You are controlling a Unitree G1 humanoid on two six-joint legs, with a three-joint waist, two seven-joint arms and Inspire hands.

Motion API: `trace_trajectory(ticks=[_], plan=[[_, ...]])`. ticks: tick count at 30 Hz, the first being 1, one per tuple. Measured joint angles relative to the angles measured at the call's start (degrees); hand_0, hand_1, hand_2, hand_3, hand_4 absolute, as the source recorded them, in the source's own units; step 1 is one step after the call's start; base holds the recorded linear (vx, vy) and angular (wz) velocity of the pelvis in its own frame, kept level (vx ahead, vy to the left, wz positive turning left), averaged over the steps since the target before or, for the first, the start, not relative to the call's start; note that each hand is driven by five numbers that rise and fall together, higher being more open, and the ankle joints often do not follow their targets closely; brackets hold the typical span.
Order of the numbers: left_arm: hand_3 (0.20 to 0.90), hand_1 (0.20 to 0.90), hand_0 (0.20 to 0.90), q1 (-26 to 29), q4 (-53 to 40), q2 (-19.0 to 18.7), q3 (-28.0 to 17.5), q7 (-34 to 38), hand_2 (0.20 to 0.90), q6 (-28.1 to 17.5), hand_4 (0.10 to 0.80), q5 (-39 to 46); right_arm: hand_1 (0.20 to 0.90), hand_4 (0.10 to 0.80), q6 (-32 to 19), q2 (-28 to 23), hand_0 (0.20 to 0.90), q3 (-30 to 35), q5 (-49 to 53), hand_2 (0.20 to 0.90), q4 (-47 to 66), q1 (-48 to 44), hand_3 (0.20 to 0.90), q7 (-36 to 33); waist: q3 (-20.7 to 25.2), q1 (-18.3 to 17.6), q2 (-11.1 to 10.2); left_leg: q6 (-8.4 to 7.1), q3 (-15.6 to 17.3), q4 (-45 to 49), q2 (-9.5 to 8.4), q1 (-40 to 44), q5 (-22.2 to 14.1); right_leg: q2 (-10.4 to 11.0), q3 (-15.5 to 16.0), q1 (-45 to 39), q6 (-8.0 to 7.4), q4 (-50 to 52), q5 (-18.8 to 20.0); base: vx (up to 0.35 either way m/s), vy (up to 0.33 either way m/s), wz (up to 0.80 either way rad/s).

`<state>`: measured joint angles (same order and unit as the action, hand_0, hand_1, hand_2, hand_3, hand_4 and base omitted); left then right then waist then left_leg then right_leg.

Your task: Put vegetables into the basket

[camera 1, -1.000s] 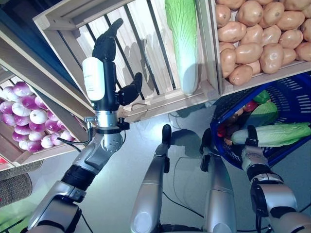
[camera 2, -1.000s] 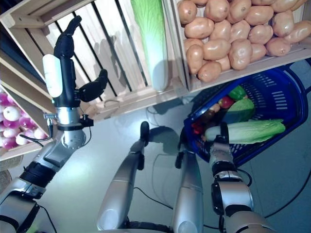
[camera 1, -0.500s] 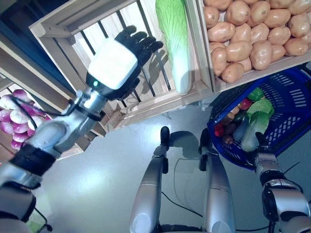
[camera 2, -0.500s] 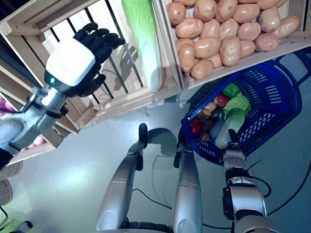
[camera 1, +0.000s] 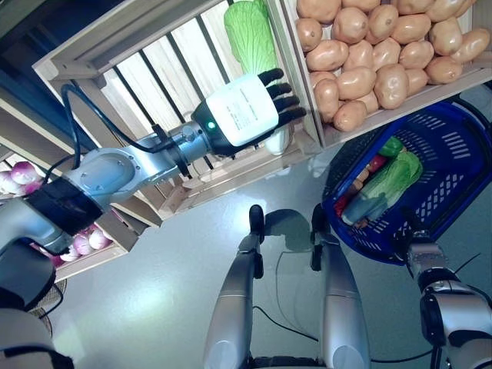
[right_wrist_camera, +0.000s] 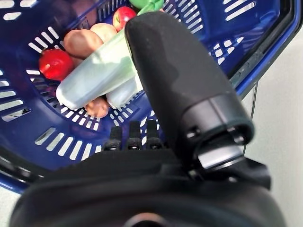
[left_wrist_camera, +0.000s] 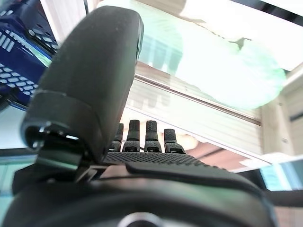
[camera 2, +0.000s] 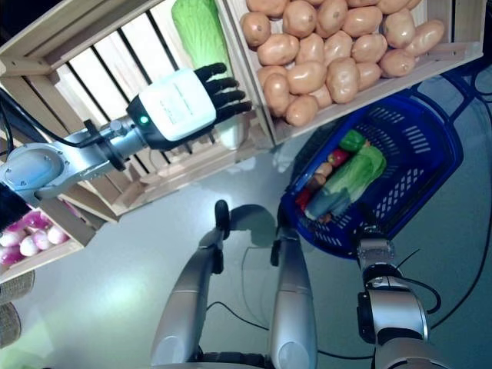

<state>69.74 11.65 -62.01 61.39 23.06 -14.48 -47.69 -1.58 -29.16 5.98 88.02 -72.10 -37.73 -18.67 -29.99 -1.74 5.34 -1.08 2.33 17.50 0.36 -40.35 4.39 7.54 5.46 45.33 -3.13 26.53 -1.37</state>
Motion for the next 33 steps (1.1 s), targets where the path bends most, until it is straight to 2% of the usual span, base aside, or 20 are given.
trace_trajectory(ticks=[3, 16, 19, 27, 33], plan=[[0.900, 0.900, 0.900, 2.5, 1.2, 0.0, 3.3, 0.0, 0.900, 0.0, 0.800, 0.0, 0.900, 0.800, 0.1, 0.0, 0.900, -0.1, 0.0, 0.900, -0.7, -0.7, 0.900, 0.0, 0.0, -0.2, 0.0, 0.09, 0.2, -0.1, 0.07, -0.1, 0.0, 0.0, -0.1, 0.0, -0.11, -0.3, 0.1, 0.000, 0.000, 0.00], [0.900, 0.900, 0.900, 2.8, 5.8, 0.4, 3.7, 0.3, 0.900, 0.4, 0.800, 0.1, 0.900, 0.800, 0.6, -0.3, 0.900, -0.2, -0.4, 0.900, -0.9, -1.6, 0.900, 0.7, 0.0, -0.3, 0.0, 0.40, 1.0, -0.2, 0.03, -0.2, -0.3, 0.3, -0.2, 0.3, -0.17, -0.5, 0.1, 0.000, 0.000, 0.00], [0.900, 0.900, 0.900, 3.2, 6.9, 0.9, 5.7, 0.7, 0.900, 0.5, 0.800, -0.2, 0.900, 0.800, 0.6, -0.3, 0.900, -0.2, -0.4, 0.900, -0.9, -2.0, 0.900, 0.7, 0.0, -0.4, 0.0, 0.35, 1.1, -0.2, 0.05, -0.3, -0.3, 0.3, -0.2, 0.5, -0.16, -0.5, 0.1, 0.000, 0.000, 0.00], [0.900, 0.900, 0.900, 7.6, 9.3, 5.5, 13.1, -3.0, 0.900, -0.1, 0.800, -2.7, 0.900, 0.800, 1.3, -0.9, 0.900, -0.5, -0.4, 0.900, -2.0, -3.7, 0.900, 0.7, 0.0, -0.7, 0.0, 0.49, 1.3, -0.3, 0.07, -1.2, -0.3, 0.2, -0.4, 1.5, -0.26, -0.6, 0.2, 0.000, 0.000, 0.00], [0.900, 0.900, 0.900, 9.3, 11.9, 8.1, 15.4, -5.0, 0.900, 0.6, 0.800, -2.6, 0.900, 0.800, 1.9, -1.0, 0.900, -0.6, -0.4, 0.900, -2.1, -5.3, 0.900, 0.7, 0.0, -2.3, -0.1, 0.71, 1.7, -0.2, 0.02, -1.6, -0.5, 0.2, -0.6, 2.0, -0.40, -0.6, 0.3, 0.003, -0.004, -0.02]])
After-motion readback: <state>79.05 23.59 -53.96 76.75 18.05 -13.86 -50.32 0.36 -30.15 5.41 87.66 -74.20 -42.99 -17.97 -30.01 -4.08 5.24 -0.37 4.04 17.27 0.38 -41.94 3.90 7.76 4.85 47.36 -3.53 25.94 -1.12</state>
